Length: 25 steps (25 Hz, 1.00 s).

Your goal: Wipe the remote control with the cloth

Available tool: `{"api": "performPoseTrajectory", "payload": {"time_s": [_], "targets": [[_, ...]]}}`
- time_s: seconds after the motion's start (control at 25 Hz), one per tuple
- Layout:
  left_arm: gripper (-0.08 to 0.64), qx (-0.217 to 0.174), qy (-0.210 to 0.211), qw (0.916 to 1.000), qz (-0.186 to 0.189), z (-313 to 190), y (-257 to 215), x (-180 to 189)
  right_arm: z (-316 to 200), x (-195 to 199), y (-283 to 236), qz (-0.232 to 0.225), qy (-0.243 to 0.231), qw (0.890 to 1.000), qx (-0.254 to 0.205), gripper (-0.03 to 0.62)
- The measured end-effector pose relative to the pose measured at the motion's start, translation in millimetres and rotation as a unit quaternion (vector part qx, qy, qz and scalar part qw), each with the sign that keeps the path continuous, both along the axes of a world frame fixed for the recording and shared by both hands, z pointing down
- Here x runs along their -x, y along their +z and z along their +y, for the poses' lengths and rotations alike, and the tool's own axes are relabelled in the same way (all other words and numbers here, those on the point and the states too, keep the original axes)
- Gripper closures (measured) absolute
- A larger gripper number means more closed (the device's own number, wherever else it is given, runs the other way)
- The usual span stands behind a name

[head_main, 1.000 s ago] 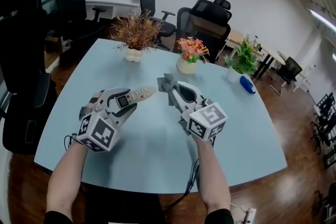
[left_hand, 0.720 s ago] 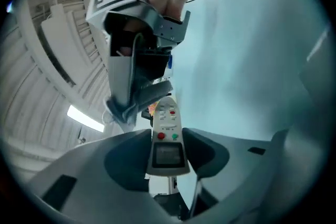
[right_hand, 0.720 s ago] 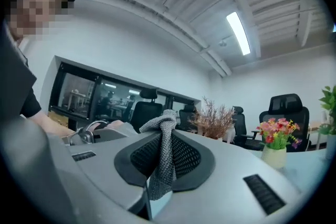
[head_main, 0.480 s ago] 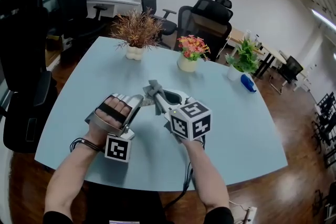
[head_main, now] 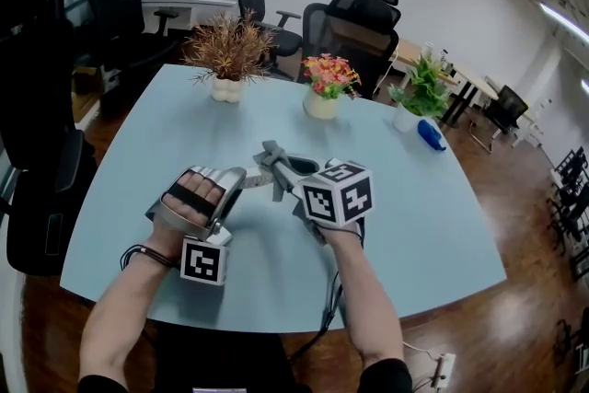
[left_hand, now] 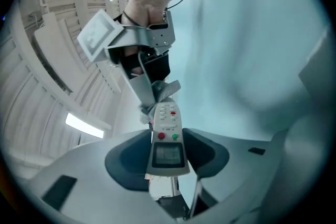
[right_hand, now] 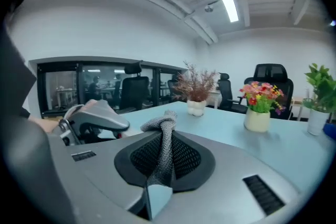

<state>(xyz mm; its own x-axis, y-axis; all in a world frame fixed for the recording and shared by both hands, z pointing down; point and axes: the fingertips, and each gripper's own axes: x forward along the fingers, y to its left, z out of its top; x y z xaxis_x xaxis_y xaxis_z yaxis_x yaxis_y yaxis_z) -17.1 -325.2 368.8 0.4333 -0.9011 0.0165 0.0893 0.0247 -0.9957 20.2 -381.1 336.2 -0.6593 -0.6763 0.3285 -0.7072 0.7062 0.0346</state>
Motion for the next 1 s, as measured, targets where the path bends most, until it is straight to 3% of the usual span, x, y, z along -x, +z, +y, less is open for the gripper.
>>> {"api": "performPoseTrajectory", "payload": {"time_s": [0.08,0.16,0.24,0.32,0.44,0.52,0.6,0.68,0.72,0.76,0.8,0.84,0.88,0.92,0.96,1.0], "targets": [[0.38,0.005,-0.015,0.9993,0.033,-6.0,-7.0,10.1,-16.4,-27.1,12.3,0.03,0.039,0.999,0.011,0.566],[0.38,0.036,-0.025,0.9952,0.088,-12.7,-10.6,21.2,-18.0,-36.3,1.8,0.029,0.051,0.998,-0.016,0.566],[0.382,0.094,-0.025,0.9836,0.152,-19.3,-8.9,30.3,6.2,-11.5,-32.6,-0.002,-0.002,0.996,-0.089,0.566],[0.381,0.144,-0.019,0.9681,0.204,-25.0,-9.2,37.5,42.7,34.6,-52.6,0.001,-0.086,0.982,-0.167,0.566],[0.38,0.164,-0.011,0.9578,0.236,-25.2,-13.1,38.8,66.5,84.9,-26.3,0.106,-0.136,0.96,-0.222,0.566],[0.382,0.155,-0.008,0.9604,0.231,-20.9,-17.9,36.1,56.4,84.1,-10.4,0.152,-0.112,0.956,-0.224,0.566],[0.38,0.135,-0.007,0.9682,0.211,-18.4,-19.4,35.1,39.9,65.0,-13.0,0.142,-0.072,0.965,-0.209,0.566],[0.38,0.13,-0.008,0.9699,0.206,-17.5,-18.7,36.1,21.8,39.1,-18.4,0.13,-0.024,0.972,-0.193,0.566],[0.38,0.138,-0.007,0.9664,0.217,-17.9,-18.5,37.7,11.2,23.3,-19.5,0.139,0.007,0.971,-0.192,0.566],[0.382,0.157,-0.002,0.9577,0.241,-19.0,-18.8,39.7,0.8,6.7,-20.2,0.156,0.039,0.967,-0.197,0.566],[0.38,0.194,0.013,0.9395,0.282,-19.9,-20.1,41.4,-7.1,-6.8,-21.5,0.17,0.063,0.962,-0.206,0.566],[0.38,0.253,0.044,0.9043,0.341,-19.0,-23.2,41.8,-10.0,-12.7,-23.9,0.175,0.068,0.957,-0.219,0.566],[0.382,0.33,0.094,0.8434,0.413,-15.0,-29.5,41.0,-6.3,-8.7,-26.7,0.172,0.051,0.955,-0.237,0.566],[0.382,0.413,0.155,0.7548,0.485,-7.7,-39.2,39.8,3.5,4.4,-28.6,0.172,0.016,0.949,-0.263,0.566],[0.382,0.486,0.217,0.6491,0.544,0.8,-50.9,39.8,17.5,23.0,-27.7,0.186,-0.028,0.937,-0.295,0.566],[0.382,0.539,0.268,0.5456,0.583,7.9,-62.3,41.1,32.5,42.3,-23.1,0.216,-0.07,0.917,-0.329,0.566]]}}
